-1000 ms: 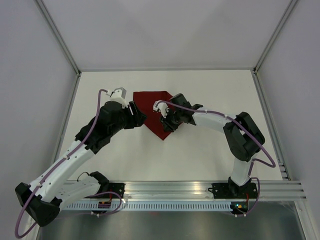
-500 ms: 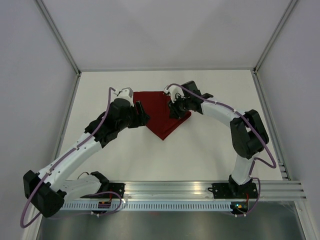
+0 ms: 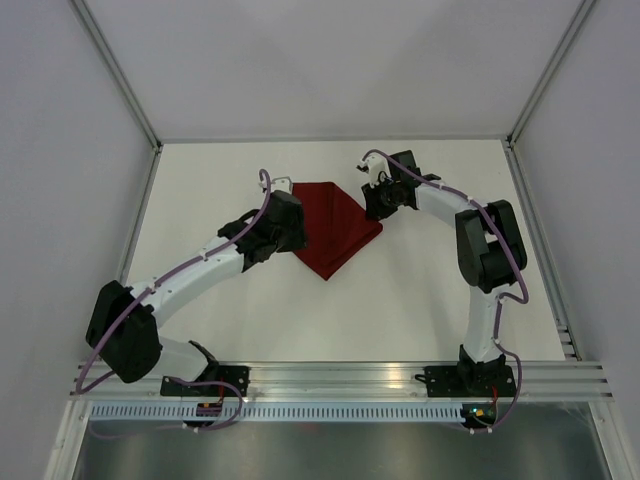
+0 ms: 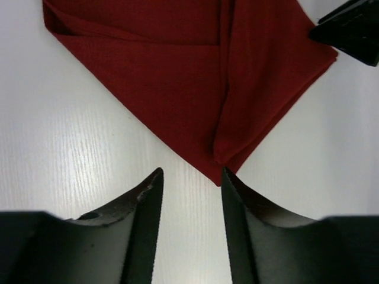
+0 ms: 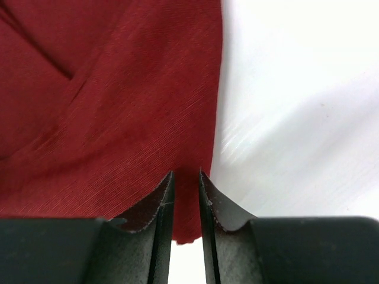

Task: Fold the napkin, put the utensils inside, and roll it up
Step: Adjust the napkin at the center of the board.

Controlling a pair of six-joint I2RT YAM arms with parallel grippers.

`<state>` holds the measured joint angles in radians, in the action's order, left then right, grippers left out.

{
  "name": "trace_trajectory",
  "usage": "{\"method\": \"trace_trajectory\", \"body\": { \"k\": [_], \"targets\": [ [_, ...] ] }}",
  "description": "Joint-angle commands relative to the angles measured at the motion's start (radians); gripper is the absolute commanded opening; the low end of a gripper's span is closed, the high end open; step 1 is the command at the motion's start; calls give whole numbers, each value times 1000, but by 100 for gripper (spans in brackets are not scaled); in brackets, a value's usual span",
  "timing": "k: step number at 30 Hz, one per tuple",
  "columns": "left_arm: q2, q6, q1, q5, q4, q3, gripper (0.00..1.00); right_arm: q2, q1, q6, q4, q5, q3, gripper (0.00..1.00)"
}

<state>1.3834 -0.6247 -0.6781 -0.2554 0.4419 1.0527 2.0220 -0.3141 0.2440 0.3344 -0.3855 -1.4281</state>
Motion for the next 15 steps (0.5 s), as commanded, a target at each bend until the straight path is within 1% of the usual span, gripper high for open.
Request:
{"method": "trace_trajectory", "body": {
  "k": [1, 6, 9, 11, 14, 15],
  "targets": [
    [32, -87, 11, -105, -22, -19, 46, 27, 4, -26, -9, 51, -60, 28],
    [130, -125, 58, -87, -26, -37, 34, 43, 4, -15, 6, 56, -61, 28],
    [175, -132, 86, -76, -31, -39, 30, 38, 4, -9, 0, 76, -37, 28],
    [196, -136, 107, -67, -40, -43, 29, 31, 4, -3, -3, 82, -17, 28],
    [223, -147, 130, -62, -46, -59, 25, 3, 9, -8, -18, 82, 3, 28],
    [227, -151, 138, -61, -52, -65, 22, -3, 10, -12, -18, 82, 3, 29]
  ]
}}
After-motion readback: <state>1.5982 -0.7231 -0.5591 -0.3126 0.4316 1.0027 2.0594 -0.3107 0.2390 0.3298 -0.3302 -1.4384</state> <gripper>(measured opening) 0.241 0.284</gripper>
